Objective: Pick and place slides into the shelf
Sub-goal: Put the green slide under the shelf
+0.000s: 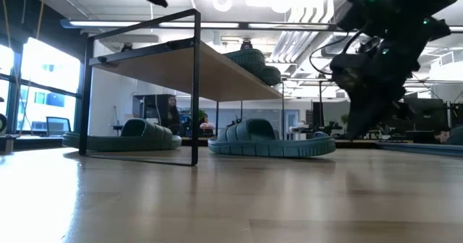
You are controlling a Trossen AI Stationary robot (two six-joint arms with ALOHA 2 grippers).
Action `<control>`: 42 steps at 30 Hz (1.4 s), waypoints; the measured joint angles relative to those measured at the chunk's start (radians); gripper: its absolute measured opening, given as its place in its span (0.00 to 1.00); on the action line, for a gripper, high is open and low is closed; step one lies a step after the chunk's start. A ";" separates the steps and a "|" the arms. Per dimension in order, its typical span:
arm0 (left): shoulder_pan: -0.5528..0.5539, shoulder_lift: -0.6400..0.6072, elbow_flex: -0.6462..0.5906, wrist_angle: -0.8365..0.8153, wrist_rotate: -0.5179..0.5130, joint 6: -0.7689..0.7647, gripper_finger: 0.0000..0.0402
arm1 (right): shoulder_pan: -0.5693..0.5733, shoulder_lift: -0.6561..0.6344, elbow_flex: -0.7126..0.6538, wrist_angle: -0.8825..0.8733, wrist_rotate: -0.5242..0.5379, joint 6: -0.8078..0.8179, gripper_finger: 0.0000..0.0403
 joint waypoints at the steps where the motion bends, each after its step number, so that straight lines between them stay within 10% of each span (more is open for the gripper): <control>1: 0.012 0.000 0.000 -0.009 0.000 0.003 0.40 | -0.002 0.020 0.000 0.031 -0.001 -0.001 0.00; 24: 0.283 0.000 -0.114 -0.209 0.144 0.119 0.40 | -0.121 0.154 0.000 0.290 0.010 -0.067 0.00; 42: 0.280 0.001 -0.476 0.016 0.091 0.326 0.40 | -0.072 -0.096 0.000 0.209 -0.012 -0.176 0.00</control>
